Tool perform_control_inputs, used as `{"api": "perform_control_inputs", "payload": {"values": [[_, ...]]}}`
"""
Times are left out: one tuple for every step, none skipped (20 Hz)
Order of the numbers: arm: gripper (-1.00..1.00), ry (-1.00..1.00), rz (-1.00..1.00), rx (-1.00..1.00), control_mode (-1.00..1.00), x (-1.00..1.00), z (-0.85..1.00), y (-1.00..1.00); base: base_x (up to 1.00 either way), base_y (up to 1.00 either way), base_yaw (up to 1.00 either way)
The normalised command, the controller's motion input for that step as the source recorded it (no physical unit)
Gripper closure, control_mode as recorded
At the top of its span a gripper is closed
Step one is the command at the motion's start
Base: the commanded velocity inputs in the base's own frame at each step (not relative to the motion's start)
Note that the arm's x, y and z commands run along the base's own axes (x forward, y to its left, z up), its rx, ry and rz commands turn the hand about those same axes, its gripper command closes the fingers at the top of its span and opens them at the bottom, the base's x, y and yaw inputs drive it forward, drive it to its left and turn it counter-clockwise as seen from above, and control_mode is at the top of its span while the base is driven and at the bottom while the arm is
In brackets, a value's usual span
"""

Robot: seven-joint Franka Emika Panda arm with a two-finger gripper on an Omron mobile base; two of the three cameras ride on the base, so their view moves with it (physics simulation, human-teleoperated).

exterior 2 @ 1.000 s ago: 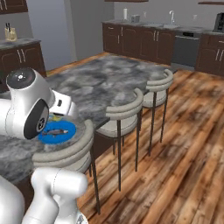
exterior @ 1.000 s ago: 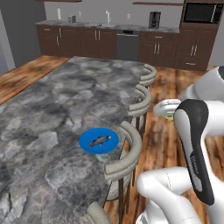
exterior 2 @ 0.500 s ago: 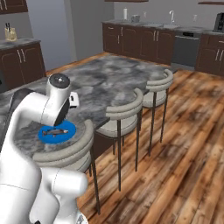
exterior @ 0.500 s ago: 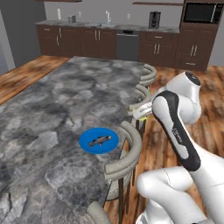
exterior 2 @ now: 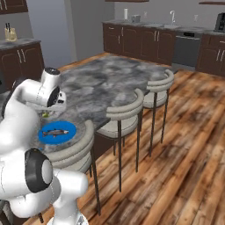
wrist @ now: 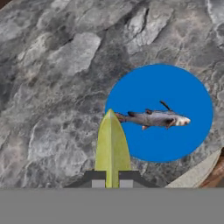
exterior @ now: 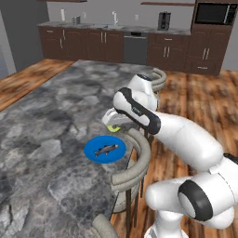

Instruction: Take the lemon wedge from the fridge and place it on the plate with fish on the dining counter.

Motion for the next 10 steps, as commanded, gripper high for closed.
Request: {"api": "perform_control_inputs", "payload": {"values": [[1.0,0.37,0.0,-0.19,-1.0,0.54,-0.16,0.7,0.0,0.0,0.0],[1.0,0.26,0.0,-0.19,-1.0,0.52,-0.19,0.58,0.0,0.0,0.0],[1.0,0.12,0.0,-0.3,-1.0,0.69,-0.5,0.49,0.0,0.0,0.0],[1.0,0.0,-0.01,-0.36,-1.0,0.69,-0.67,0.29,0.0,0.0,0.0],[1.0,0.0,-0.07,-0.41,-1.0,0.79,-0.78,0.29,0.0,0.0,0.0],[1.0,0.0,-0.1,-0.43,-1.0,0.77,-0.87,0.24,0.0,0.0,0.0],[1.0,0.0,-0.1,-0.43,-1.0,0.76,-0.91,0.16,0.0,0.0,0.0],[1.0,-0.04,-0.1,-0.43,-1.0,0.83,-0.89,0.02,0.0,0.0,0.0],[1.0,-0.01,-0.12,-0.39,-1.0,0.96,-0.88,0.0,0.0,0.0,0.0],[1.0,0.0,-0.11,-0.31,-1.0,0.99,-0.72,0.0,0.0,0.0,0.0]]}}
